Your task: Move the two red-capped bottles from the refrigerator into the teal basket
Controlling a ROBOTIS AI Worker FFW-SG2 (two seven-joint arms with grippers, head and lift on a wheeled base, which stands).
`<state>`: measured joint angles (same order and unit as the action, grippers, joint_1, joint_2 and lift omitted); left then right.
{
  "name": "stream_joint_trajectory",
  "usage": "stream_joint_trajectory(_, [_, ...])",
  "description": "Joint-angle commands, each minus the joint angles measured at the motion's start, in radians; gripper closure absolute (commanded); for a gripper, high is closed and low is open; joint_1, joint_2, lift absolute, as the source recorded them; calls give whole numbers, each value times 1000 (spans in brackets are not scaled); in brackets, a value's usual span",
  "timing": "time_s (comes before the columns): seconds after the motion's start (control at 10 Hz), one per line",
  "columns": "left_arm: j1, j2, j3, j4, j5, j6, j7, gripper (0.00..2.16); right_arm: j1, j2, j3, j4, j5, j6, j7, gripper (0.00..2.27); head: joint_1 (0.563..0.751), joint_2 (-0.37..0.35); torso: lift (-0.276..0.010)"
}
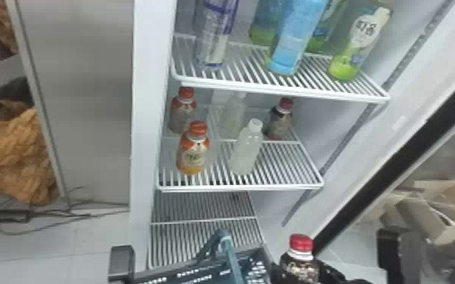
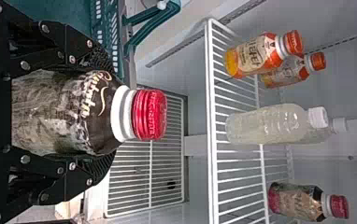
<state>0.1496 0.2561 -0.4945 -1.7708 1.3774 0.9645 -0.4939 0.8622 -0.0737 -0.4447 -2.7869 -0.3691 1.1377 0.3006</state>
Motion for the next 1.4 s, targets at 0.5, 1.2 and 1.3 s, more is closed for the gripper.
stream_joint_trajectory(0.5, [0, 2, -4, 0, 5, 2, 0, 1122, -18, -1, -4, 25, -4, 21, 3, 424, 695, -350, -228])
stream_joint_trajectory(1.2, [0, 3, -12, 0, 11, 2, 0, 1122, -65, 5, 0, 145, 32, -419, -20, 423, 695, -350, -228])
stream_joint_trajectory(1.3, [0, 3, -14, 0, 13, 2, 0, 1122, -94, 5, 4, 196, 42, -527, -23, 418, 695, -350, -228])
